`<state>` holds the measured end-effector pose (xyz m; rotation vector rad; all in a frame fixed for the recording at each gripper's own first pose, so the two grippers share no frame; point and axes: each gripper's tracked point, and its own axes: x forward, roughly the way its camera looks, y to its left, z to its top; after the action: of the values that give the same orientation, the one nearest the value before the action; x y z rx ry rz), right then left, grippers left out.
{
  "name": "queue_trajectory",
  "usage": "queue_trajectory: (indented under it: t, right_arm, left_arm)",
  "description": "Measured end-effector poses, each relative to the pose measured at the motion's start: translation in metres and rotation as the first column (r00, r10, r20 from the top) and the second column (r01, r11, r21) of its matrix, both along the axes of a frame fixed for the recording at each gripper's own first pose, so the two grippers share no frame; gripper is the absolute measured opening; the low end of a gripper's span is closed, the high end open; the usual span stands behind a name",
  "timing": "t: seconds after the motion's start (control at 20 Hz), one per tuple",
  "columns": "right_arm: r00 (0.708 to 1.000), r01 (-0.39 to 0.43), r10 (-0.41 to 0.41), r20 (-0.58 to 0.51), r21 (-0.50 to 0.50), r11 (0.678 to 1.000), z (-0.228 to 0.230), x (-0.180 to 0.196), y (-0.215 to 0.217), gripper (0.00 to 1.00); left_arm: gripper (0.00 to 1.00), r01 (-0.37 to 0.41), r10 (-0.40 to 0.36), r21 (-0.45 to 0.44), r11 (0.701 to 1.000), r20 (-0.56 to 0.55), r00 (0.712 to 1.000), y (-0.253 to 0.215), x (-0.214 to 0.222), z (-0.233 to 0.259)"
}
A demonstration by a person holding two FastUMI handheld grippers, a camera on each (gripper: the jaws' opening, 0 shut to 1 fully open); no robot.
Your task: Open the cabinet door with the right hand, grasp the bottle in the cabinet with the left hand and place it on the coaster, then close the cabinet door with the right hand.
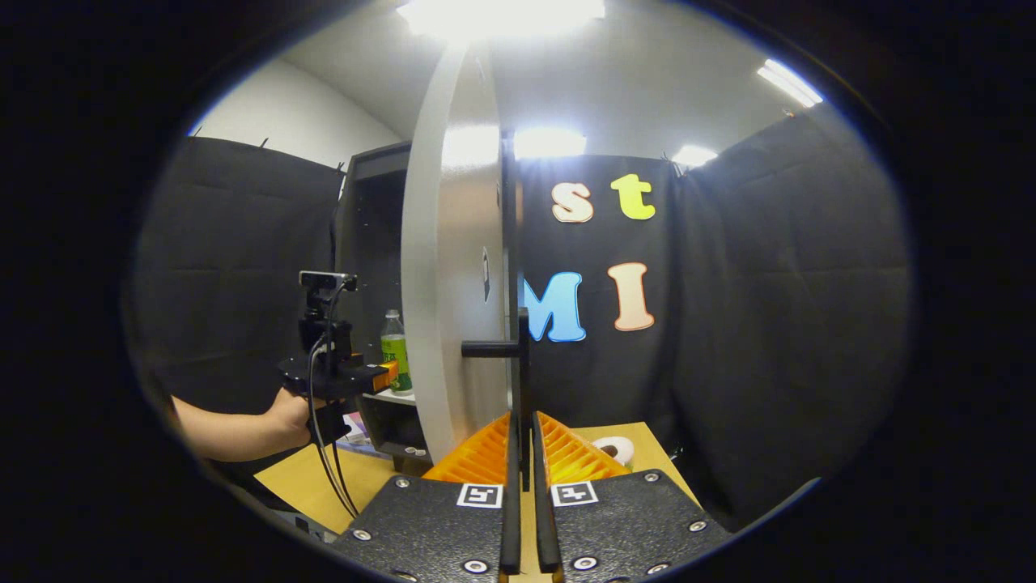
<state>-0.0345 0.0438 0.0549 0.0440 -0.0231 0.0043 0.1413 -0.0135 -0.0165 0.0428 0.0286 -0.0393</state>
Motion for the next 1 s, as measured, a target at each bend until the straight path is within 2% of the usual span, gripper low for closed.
queue_trajectory:
  t: [0.15,0.25,0.4,0.5,0.55,0.6,0.7,0.75,0.85,0.9,1.0]
  right_arm:
    - [0.997,0.073,-0.073,-0.011,-0.021,0.997,-0.001,0.007,-0.003,0.11]
    - [0.994,0.111,-0.112,-0.01,-0.024,0.993,-0.003,-0.002,-0.006,0.14]
    - [0.986,0.169,-0.169,0.003,0.002,0.986,-0.002,-0.026,-0.018,0.65]
    - [0.968,0.249,-0.249,0.02,-0.002,0.969,0.0,-0.04,-0.037,0.88]
    - [0.96,0.279,-0.279,0.032,0.009,0.96,0.003,-0.047,-0.044,0.89]
    - [0.949,0.311,-0.312,0.037,0.017,0.95,0.004,-0.051,-0.051,0.89]
    - [0.928,0.367,-0.368,0.052,0.025,0.93,0.007,-0.06,-0.067,0.89]
    - [0.92,0.386,-0.387,0.06,0.031,0.922,0.009,-0.062,-0.071,0.89]
    - [0.909,0.412,-0.413,0.054,0.037,0.911,0.004,-0.059,-0.078,0.89]
    - [0.906,0.42,-0.421,0.05,0.035,0.907,0.003,-0.058,-0.082,0.89]
    - [0.906,0.42,-0.421,0.039,0.026,0.907,-0.003,-0.053,-0.085,0.89]
  left_arm:
    - [0.93,0.005,-0.005,0.004,1.0,-0.004,1.0,0.001,0.021,-0.01]
    - [0.92,0.01,-0.011,-0.006,1.0,-0.007,1.0,0.004,0.036,-0.013]
    - [0.92,0.033,-0.033,-0.026,0.999,-0.008,0.999,0.005,0.053,-0.019]
    - [0.93,0.041,-0.041,-0.019,0.999,-0.003,0.999,0.005,0.059,-0.02]
    - [1.0,0.048,-0.048,-0.015,0.999,0.004,0.999,0.003,0.061,-0.016]
    - [1.0,0.056,-0.056,-0.014,0.998,0.014,0.998,0.003,0.065,-0.014]
    - [0.68,0.053,-0.053,-0.009,0.999,0.022,0.998,0.002,0.065,-0.013]
    - [0.6,0.056,-0.056,-0.001,0.998,0.023,0.998,0.003,0.065,-0.012]
    - [0.72,0.058,-0.058,0.0,0.998,0.047,0.997,0.001,0.061,-0.002]
    - [0.68,0.065,-0.065,0.002,0.998,0.062,0.996,-0.001,0.057,0.005]
    - [0.68,0.075,-0.076,0.015,0.997,0.09,0.993,-0.004,0.047,0.018]
